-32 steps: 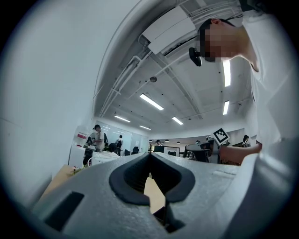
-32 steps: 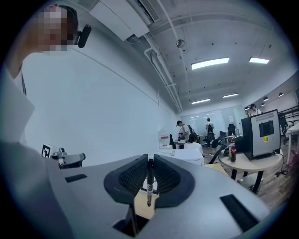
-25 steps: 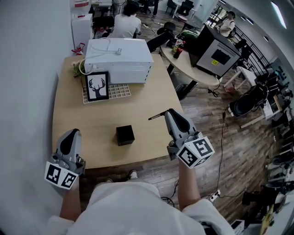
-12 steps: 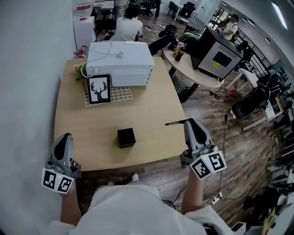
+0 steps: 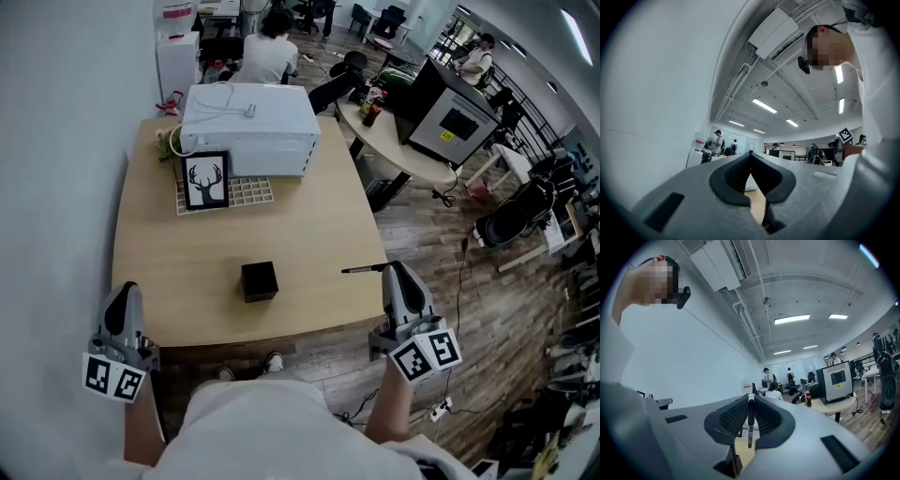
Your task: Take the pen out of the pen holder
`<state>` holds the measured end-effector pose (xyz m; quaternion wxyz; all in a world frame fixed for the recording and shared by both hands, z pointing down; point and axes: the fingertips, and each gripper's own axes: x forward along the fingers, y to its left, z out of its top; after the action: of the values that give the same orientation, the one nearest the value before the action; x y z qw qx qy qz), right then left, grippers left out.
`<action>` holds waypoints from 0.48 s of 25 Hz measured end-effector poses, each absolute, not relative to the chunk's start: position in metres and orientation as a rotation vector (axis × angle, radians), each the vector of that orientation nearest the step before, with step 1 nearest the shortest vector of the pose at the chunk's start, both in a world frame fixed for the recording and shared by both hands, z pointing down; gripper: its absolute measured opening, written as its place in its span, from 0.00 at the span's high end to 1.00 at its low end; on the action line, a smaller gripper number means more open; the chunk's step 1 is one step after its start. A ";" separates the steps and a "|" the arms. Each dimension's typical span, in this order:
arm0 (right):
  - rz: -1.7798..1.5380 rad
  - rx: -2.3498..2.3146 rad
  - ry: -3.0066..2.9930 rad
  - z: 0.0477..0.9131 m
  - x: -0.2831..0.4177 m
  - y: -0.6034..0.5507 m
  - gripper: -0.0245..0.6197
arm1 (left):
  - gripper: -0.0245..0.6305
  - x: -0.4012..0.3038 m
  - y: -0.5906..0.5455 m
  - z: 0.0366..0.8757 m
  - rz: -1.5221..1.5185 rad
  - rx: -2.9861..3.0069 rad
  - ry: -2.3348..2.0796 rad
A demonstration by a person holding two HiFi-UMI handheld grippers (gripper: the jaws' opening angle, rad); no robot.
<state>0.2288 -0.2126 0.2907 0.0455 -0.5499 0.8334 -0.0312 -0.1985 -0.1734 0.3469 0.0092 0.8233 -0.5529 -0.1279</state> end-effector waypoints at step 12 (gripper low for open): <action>-0.097 -1.584 2.606 0.290 0.204 -0.229 0.90 | 0.95 -0.213 -0.158 0.353 -0.396 2.495 -1.809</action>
<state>0.2040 -0.2290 0.2898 0.0453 -0.5187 0.8532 -0.0316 -0.2126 -0.1575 0.3527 0.0170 0.8029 -0.5821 -0.1275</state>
